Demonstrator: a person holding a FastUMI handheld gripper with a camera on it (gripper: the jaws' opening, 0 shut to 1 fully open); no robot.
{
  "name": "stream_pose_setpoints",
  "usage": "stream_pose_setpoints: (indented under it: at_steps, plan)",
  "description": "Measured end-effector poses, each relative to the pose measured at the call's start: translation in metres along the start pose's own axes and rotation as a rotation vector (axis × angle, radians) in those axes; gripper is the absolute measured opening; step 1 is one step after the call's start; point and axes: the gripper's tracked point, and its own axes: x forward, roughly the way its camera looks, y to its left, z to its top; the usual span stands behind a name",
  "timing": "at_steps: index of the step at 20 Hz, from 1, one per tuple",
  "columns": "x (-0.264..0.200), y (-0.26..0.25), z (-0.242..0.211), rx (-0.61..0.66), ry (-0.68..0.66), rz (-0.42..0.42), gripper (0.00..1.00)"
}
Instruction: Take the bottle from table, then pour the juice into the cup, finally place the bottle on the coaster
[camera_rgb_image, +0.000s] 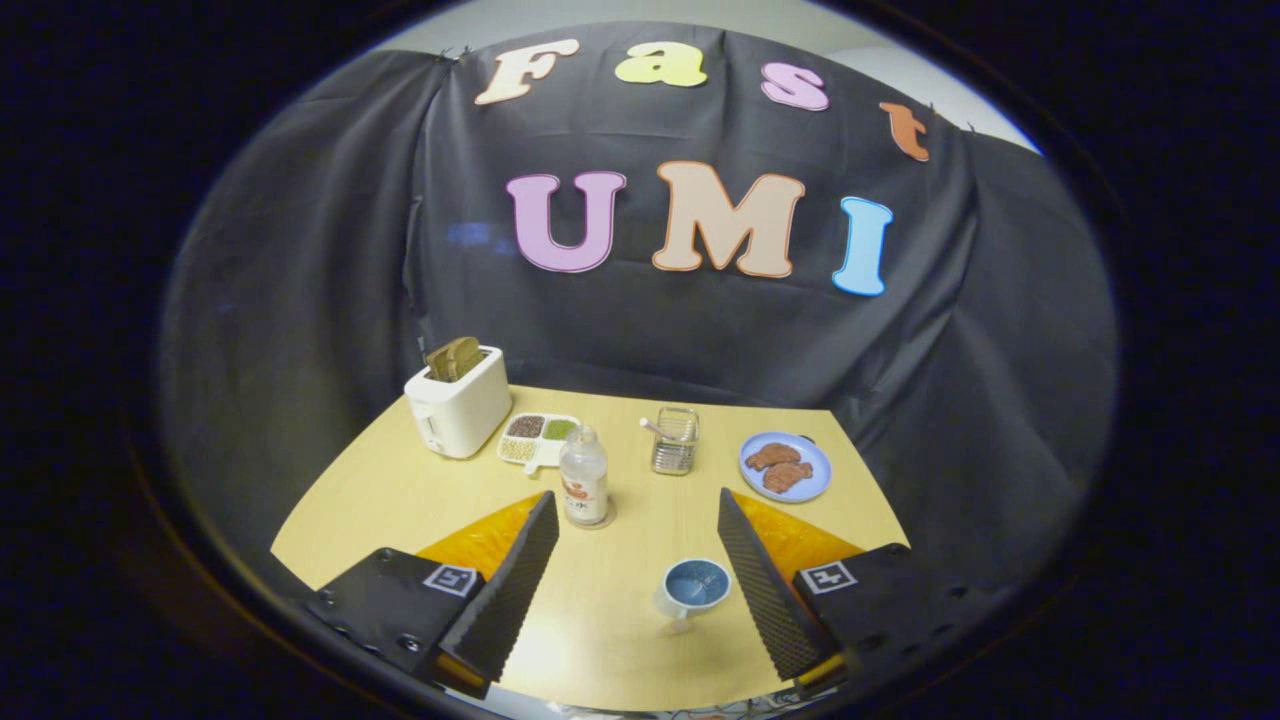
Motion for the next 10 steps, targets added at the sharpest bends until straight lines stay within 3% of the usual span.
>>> stream_pose_setpoints:
  at_steps: [10]
  plan:
    - [-0.018, -0.019, 0.011, 0.077, -0.052, -0.039, 1.00]
